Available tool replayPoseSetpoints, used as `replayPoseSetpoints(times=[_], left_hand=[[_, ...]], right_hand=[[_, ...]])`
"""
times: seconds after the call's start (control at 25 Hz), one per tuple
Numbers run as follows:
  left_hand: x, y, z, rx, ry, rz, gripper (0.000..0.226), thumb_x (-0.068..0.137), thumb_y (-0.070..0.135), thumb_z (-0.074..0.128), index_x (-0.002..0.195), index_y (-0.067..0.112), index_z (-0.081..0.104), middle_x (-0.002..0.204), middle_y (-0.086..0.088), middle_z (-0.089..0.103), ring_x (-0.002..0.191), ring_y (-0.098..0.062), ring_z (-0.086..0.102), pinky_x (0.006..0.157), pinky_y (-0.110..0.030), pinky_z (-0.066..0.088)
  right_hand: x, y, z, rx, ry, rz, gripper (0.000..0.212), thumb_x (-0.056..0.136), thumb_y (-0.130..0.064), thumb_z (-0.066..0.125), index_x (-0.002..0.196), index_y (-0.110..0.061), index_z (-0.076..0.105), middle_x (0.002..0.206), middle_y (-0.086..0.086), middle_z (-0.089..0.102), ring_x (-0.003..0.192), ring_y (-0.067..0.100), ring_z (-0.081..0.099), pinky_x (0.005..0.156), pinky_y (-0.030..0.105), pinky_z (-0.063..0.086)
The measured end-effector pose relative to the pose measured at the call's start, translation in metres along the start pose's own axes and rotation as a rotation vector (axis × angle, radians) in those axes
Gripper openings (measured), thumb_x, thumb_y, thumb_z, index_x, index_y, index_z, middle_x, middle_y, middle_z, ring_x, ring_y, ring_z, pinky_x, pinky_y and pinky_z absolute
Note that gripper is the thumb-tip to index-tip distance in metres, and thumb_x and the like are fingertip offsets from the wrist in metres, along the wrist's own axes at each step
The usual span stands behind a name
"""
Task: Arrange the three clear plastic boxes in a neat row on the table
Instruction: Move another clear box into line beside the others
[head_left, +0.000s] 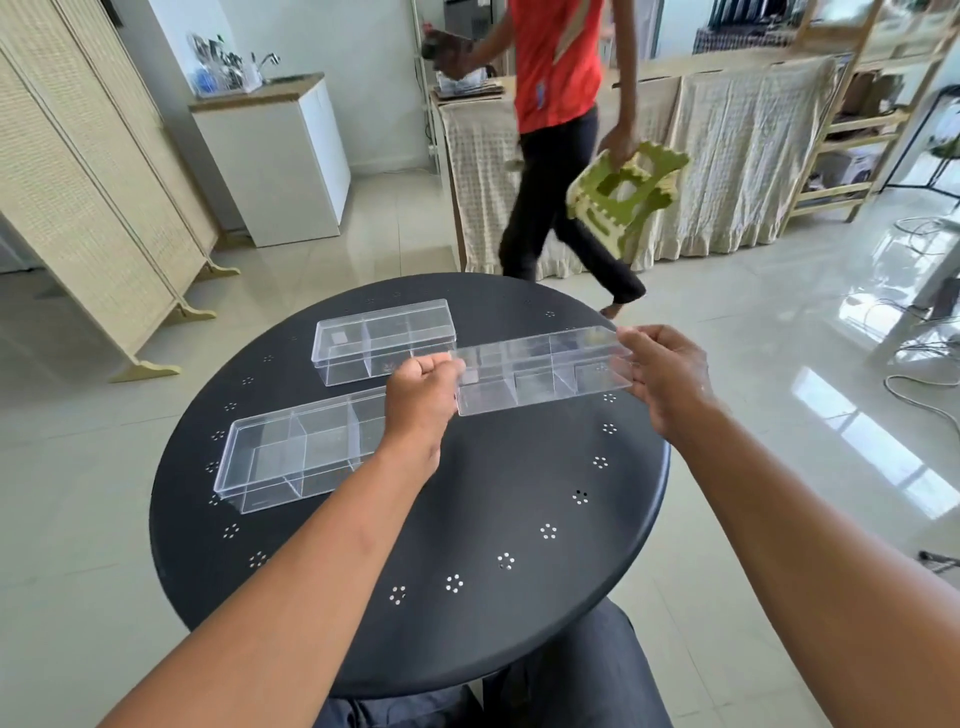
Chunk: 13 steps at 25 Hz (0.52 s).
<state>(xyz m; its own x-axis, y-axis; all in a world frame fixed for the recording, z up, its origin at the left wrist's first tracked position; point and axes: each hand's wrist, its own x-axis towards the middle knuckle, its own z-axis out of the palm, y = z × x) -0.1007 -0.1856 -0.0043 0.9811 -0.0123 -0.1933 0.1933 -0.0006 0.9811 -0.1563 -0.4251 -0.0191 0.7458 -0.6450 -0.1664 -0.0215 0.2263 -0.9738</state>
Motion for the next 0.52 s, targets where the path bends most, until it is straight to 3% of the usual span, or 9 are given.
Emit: replayPoseSetpoints(times=[0.08, 0.16, 0.28, 0.36, 0.44, 0.52], left_hand=[[0.002, -0.013, 0.004, 0.05, 0.033, 0.004, 0.016, 0.076, 0.017, 0.068, 0.091, 0.019, 0.067, 0.082, 0.001, 0.07, 0.076, -0.019, 0.063, 0.087, -0.041, 0.058], [0.002, -0.024, 0.006, 0.098, 0.058, -0.018, 0.025, 0.074, 0.012, 0.063, 0.099, 0.018, 0.067, 0.095, 0.0, 0.074, 0.085, -0.02, 0.067, 0.091, -0.043, 0.059], [-0.002, -0.035, 0.008, 0.147, 0.096, -0.005, 0.036, 0.084, 0.002, 0.056, 0.116, 0.015, 0.067, 0.112, -0.001, 0.072, 0.1, -0.02, 0.067, 0.088, -0.03, 0.056], [-0.008, -0.037, 0.009, 0.202, 0.109, 0.011, 0.044, 0.086, 0.001, 0.053, 0.128, 0.011, 0.064, 0.12, 0.003, 0.07, 0.108, -0.018, 0.066, 0.079, -0.017, 0.048], [-0.01, -0.04, 0.009, 0.25, 0.097, 0.039, 0.045, 0.084, 0.003, 0.05, 0.126, 0.013, 0.066, 0.123, 0.003, 0.072, 0.11, -0.02, 0.069, 0.076, -0.021, 0.048], [-0.011, -0.04, 0.009, 0.32, 0.081, 0.077, 0.038, 0.08, 0.005, 0.047, 0.112, 0.012, 0.067, 0.115, -0.007, 0.076, 0.101, -0.027, 0.071, 0.073, -0.032, 0.052]], right_hand=[[-0.001, 0.008, -0.001, -0.039, 0.035, -0.02, 0.004, 0.074, -0.021, 0.074, 0.077, -0.019, 0.072, 0.078, 0.007, 0.066, 0.074, 0.024, 0.06, 0.072, 0.037, 0.051], [-0.002, 0.014, -0.003, -0.087, 0.037, -0.016, 0.008, 0.079, -0.011, 0.071, 0.079, -0.018, 0.072, 0.076, 0.004, 0.066, 0.067, 0.018, 0.058, 0.068, 0.031, 0.05], [-0.004, 0.022, -0.004, -0.172, 0.034, -0.012, 0.021, 0.089, 0.0, 0.065, 0.08, -0.018, 0.072, 0.076, 0.003, 0.069, 0.065, 0.015, 0.06, 0.069, 0.028, 0.051], [-0.005, 0.029, -0.005, -0.22, 0.034, -0.014, 0.021, 0.087, 0.0, 0.064, 0.081, -0.018, 0.074, 0.077, 0.003, 0.073, 0.07, 0.018, 0.064, 0.074, 0.033, 0.055], [-0.007, 0.033, -0.007, -0.274, 0.033, -0.006, 0.015, 0.081, -0.007, 0.066, 0.087, -0.016, 0.077, 0.082, 0.005, 0.077, 0.075, 0.021, 0.067, 0.08, 0.036, 0.057], [-0.008, 0.032, -0.005, -0.335, 0.042, -0.002, 0.024, 0.079, -0.013, 0.066, 0.099, -0.013, 0.079, 0.087, 0.005, 0.079, 0.082, 0.022, 0.069, 0.082, 0.035, 0.056]])
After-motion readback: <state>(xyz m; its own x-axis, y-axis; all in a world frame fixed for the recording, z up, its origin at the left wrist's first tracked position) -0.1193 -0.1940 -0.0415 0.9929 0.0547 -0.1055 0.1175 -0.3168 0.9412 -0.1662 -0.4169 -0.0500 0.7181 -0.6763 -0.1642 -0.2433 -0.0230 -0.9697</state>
